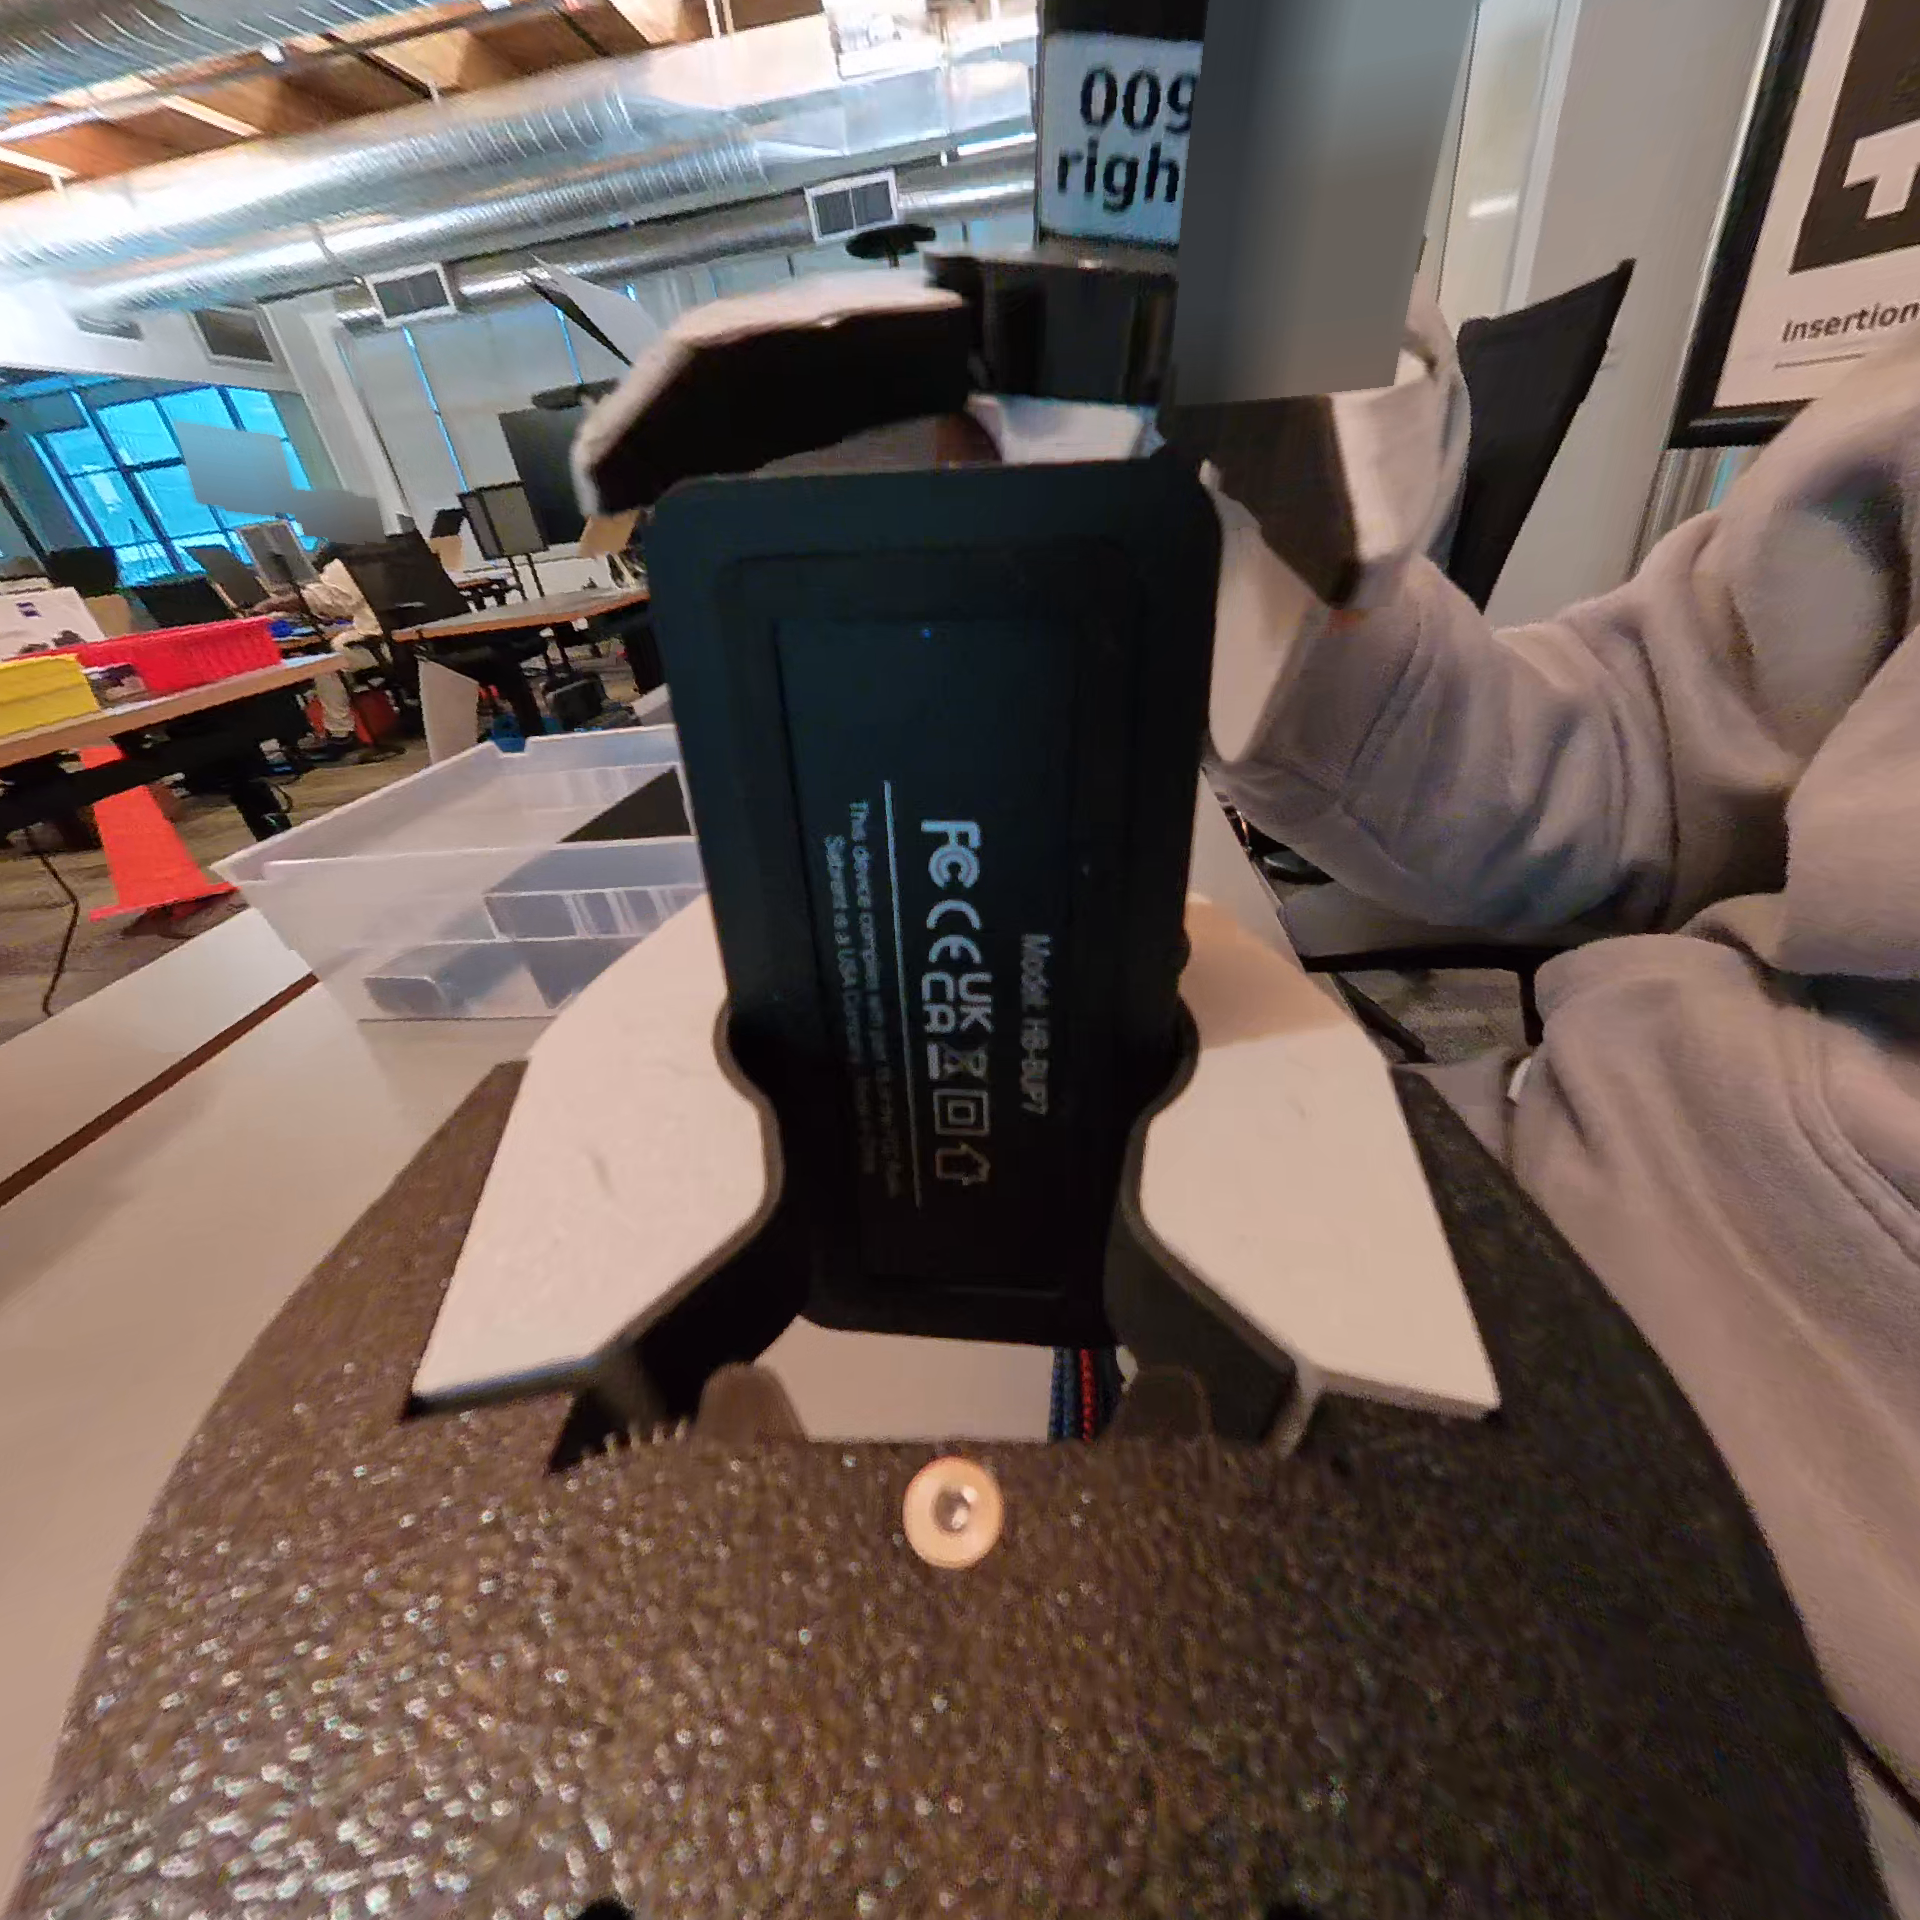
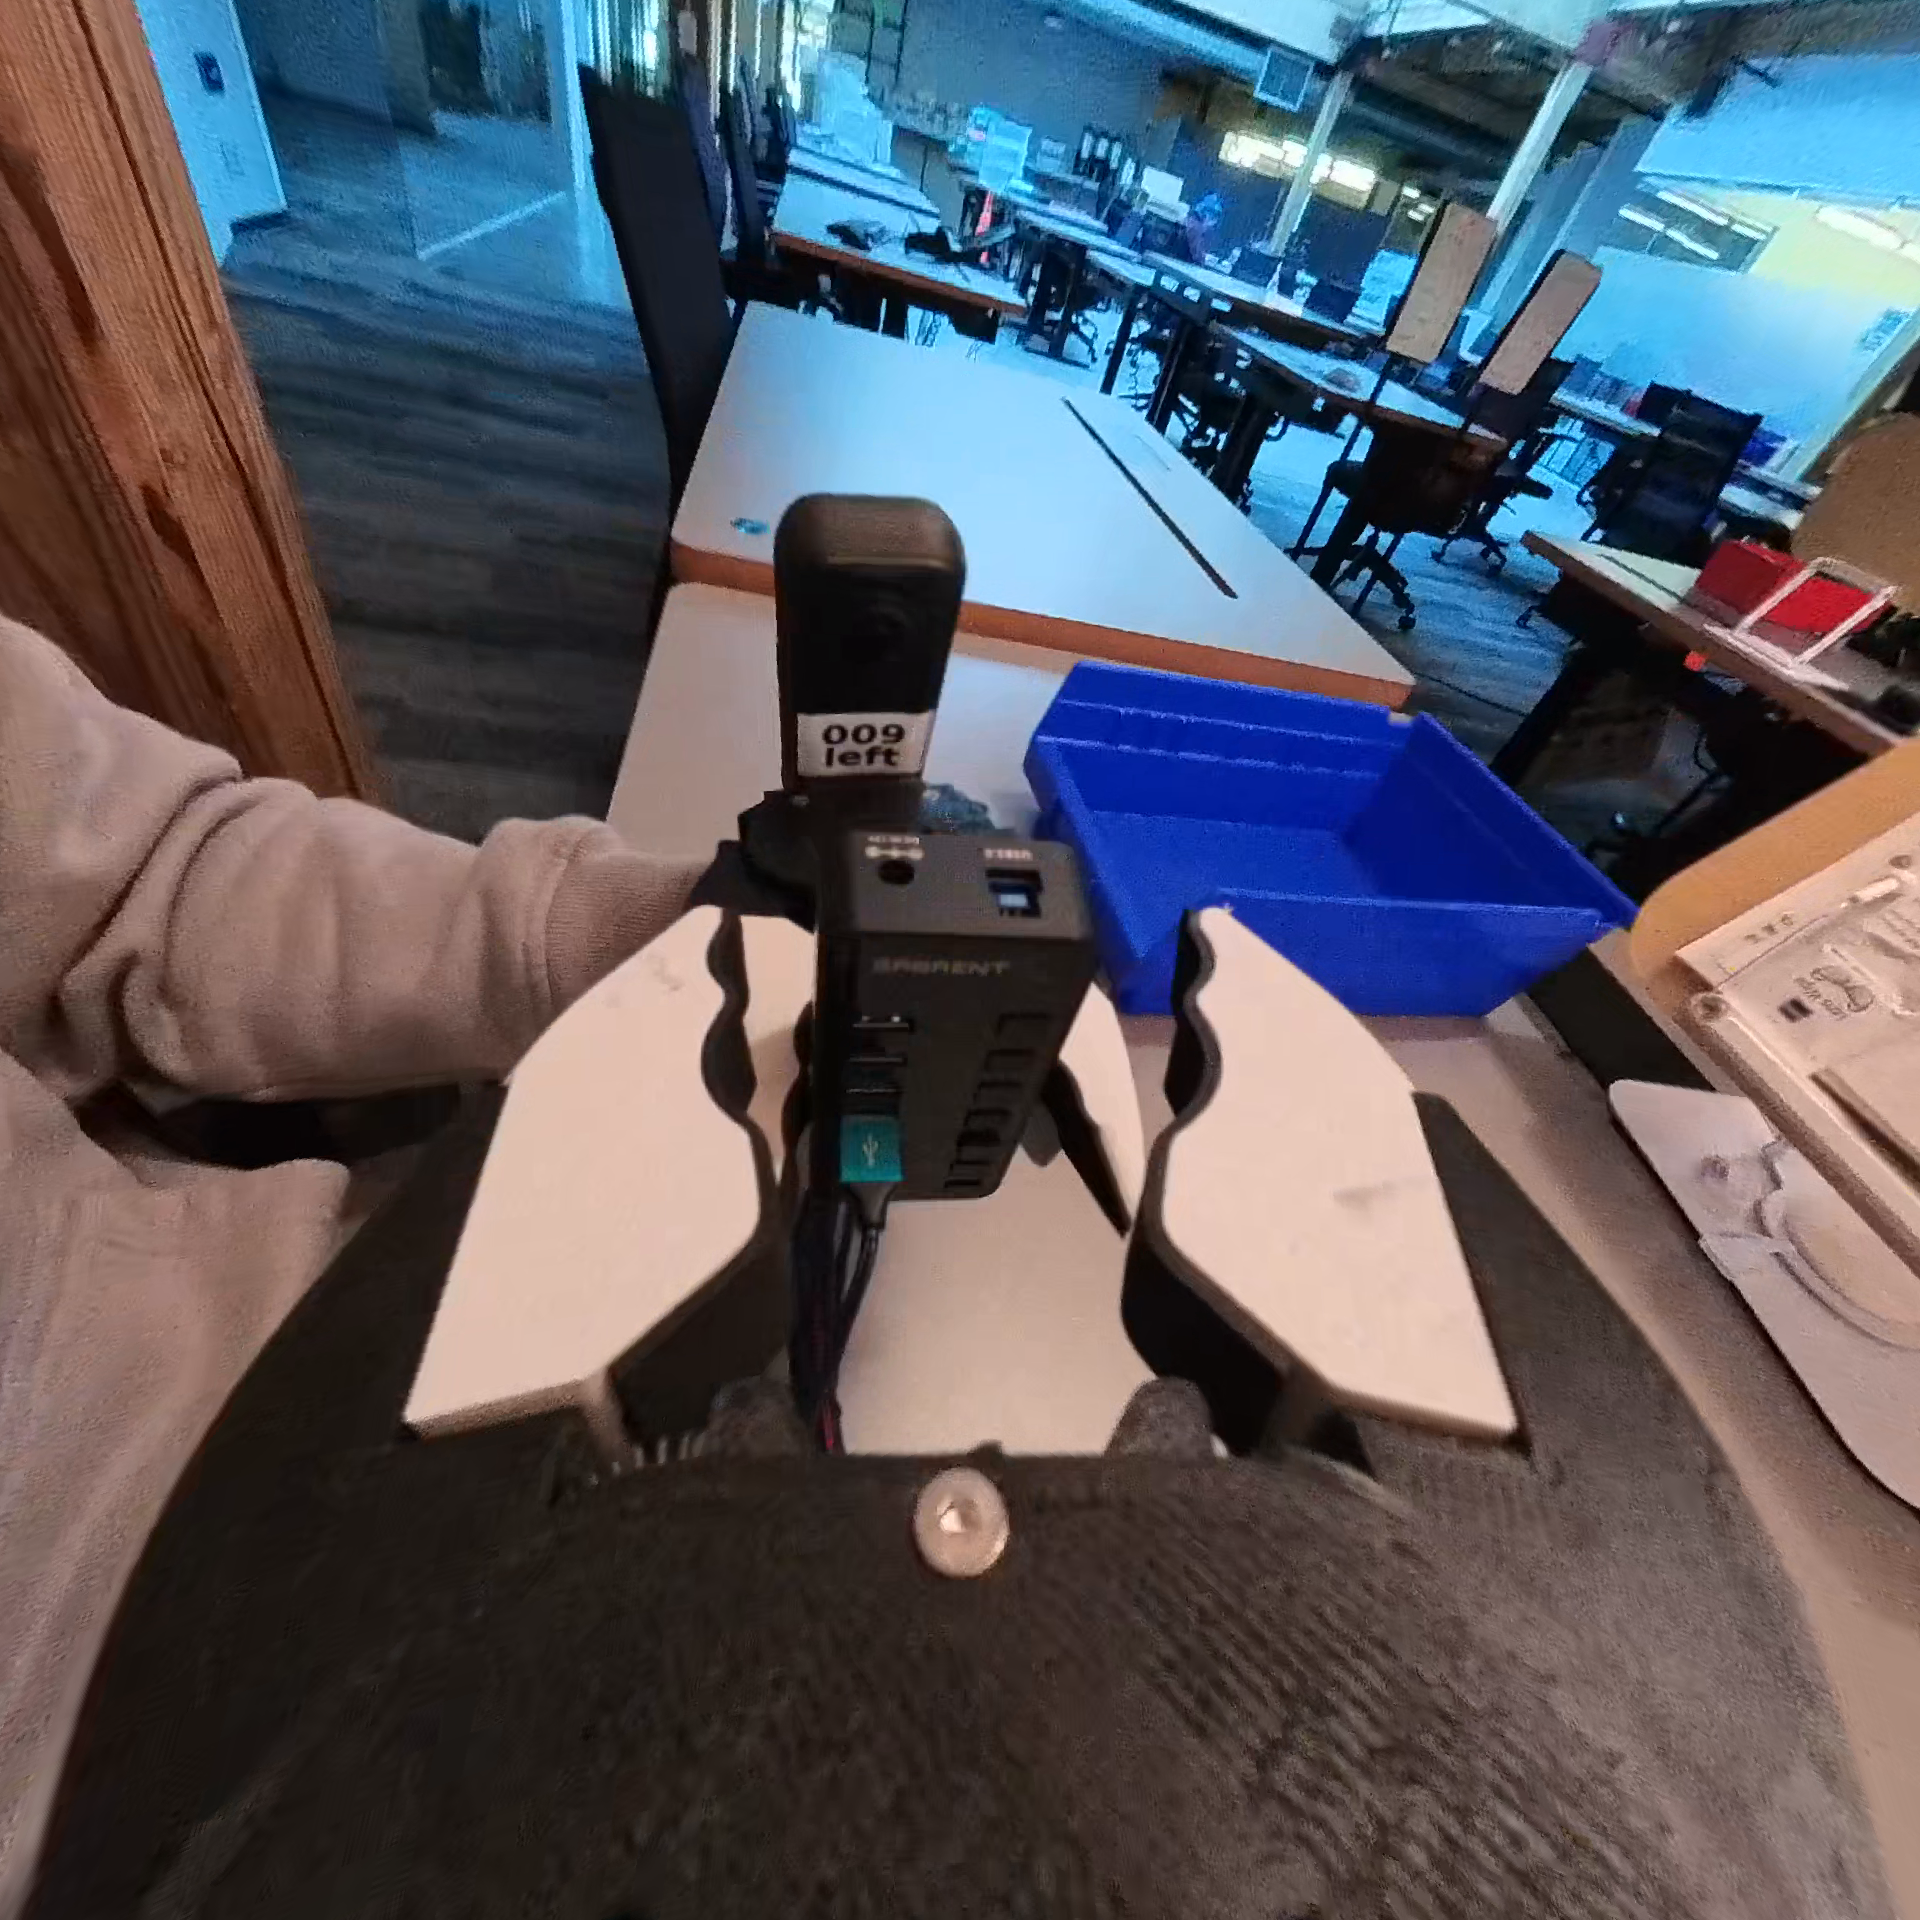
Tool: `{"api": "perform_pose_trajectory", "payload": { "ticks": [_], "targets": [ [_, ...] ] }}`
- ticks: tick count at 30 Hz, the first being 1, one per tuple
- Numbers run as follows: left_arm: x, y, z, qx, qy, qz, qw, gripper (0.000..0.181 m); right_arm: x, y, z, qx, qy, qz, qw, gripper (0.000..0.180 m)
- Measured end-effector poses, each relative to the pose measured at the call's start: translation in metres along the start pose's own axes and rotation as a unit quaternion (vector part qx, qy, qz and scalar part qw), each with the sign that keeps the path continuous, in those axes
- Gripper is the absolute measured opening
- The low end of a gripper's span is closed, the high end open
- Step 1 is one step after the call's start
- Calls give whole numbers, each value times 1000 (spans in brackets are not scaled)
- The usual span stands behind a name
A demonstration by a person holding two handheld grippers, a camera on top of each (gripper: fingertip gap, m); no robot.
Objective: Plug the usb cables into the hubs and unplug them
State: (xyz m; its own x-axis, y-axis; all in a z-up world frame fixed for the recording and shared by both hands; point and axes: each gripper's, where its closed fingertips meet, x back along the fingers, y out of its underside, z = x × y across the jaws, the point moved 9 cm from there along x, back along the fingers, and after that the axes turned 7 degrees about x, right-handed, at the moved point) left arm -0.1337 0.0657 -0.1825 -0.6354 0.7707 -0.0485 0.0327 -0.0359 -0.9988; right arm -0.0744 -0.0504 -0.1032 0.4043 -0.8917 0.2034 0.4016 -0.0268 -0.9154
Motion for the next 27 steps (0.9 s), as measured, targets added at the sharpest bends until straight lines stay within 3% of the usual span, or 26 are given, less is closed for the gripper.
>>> {"api": "perform_pose_trajectory", "payload": {
  "ticks": [5,16,27],
  "targets": [
    [-7,5,1,0,0,-23,1000,72,-17,6,0,28,-23,-39,999,60],
    [-8,8,-5,47,-48,-105,992,74,-29,3,12,53,-82,-146,985,60],
    [-10,10,-6,54,-54,-99,992,72,-32,5,18,30,-96,-132,986,60]
  ]
}}
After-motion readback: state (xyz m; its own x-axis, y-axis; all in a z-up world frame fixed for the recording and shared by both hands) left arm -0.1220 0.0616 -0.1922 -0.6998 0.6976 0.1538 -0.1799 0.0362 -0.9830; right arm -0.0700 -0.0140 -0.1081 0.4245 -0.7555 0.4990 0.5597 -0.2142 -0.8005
